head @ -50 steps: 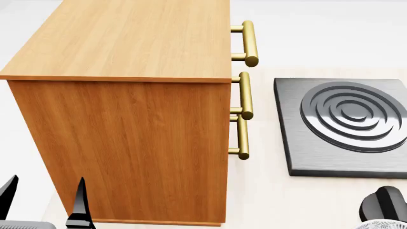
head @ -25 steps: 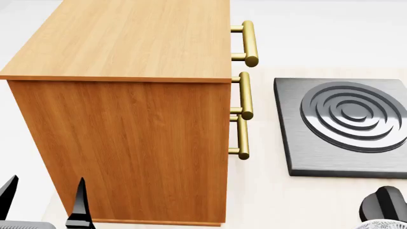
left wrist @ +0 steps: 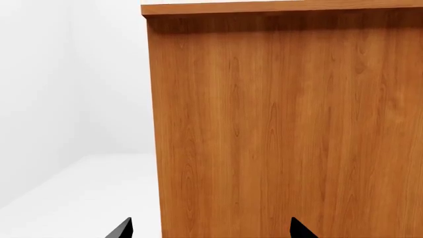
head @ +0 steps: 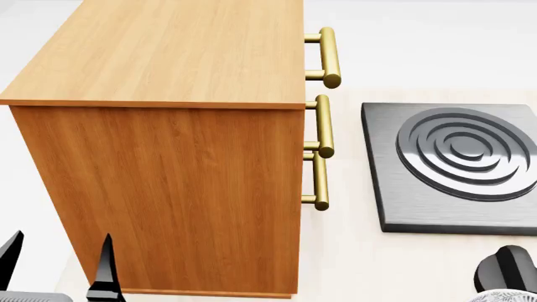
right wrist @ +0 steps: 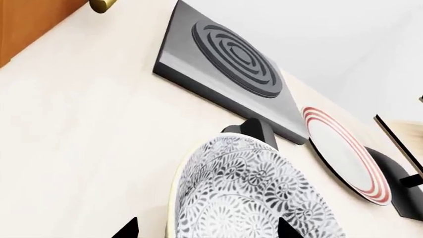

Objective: Put the bowl on the top of the cabinet.

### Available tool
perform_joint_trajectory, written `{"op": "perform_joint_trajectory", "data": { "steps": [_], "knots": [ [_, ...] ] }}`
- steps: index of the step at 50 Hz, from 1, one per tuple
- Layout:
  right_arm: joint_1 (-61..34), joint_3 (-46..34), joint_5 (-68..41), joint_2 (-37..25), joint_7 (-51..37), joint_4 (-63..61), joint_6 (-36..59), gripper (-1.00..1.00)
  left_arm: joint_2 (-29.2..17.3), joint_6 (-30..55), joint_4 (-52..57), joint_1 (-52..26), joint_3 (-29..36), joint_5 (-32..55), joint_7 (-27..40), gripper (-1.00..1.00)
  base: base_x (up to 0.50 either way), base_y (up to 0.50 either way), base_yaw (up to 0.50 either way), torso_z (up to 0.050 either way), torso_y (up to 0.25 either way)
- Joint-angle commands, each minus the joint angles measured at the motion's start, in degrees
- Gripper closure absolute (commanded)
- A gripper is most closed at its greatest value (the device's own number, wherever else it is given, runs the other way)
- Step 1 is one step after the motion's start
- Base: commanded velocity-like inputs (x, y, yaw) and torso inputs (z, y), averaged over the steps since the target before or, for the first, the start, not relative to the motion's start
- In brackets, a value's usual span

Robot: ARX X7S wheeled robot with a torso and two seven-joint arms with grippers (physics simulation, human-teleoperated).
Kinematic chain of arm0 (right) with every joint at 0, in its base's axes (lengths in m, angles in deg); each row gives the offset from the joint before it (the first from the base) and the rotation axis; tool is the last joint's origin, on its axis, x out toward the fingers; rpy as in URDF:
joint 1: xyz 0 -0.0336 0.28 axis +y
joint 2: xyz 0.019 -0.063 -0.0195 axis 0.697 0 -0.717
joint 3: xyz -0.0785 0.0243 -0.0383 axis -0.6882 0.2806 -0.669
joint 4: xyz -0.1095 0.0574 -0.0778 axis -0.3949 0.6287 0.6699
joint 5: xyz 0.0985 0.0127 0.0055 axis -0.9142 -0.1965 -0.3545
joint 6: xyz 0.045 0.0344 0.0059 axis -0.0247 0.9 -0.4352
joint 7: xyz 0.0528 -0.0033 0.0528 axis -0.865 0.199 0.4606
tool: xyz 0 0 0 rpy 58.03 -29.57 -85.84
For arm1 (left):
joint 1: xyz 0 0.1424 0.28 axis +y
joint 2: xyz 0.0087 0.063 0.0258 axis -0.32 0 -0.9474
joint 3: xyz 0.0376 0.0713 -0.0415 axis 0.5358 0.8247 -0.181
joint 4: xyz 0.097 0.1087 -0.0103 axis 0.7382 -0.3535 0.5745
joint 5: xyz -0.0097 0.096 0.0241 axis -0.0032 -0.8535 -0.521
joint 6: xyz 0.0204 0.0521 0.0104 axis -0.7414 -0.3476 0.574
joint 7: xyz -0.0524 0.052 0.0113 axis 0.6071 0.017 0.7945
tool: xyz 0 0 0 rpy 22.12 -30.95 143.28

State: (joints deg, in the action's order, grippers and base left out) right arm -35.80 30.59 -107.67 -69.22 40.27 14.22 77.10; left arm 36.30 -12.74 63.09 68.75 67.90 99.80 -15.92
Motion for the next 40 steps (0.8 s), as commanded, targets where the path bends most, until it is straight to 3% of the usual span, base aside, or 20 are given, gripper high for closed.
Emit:
{"op": "perform_joint_trajectory", "data": {
  "steps": [1,40],
  "knots": [
    [-0.2,-0.4,0.4,0.4,0.4,0.8,-0.6,-1.00,-0.2,-0.1,0.1,0.1,0.1,0.2,0.1,-1.00,0.00,0.00,0.00,0.000,0.000],
    [1.0,-0.2,0.6,0.6,0.8,2.4,-2.4,-1.00,-0.7,-0.2,0.4,0.1,0.6,0.5,0.9,-1.00,0.00,0.00,0.00,0.000,0.000]
  ]
}}
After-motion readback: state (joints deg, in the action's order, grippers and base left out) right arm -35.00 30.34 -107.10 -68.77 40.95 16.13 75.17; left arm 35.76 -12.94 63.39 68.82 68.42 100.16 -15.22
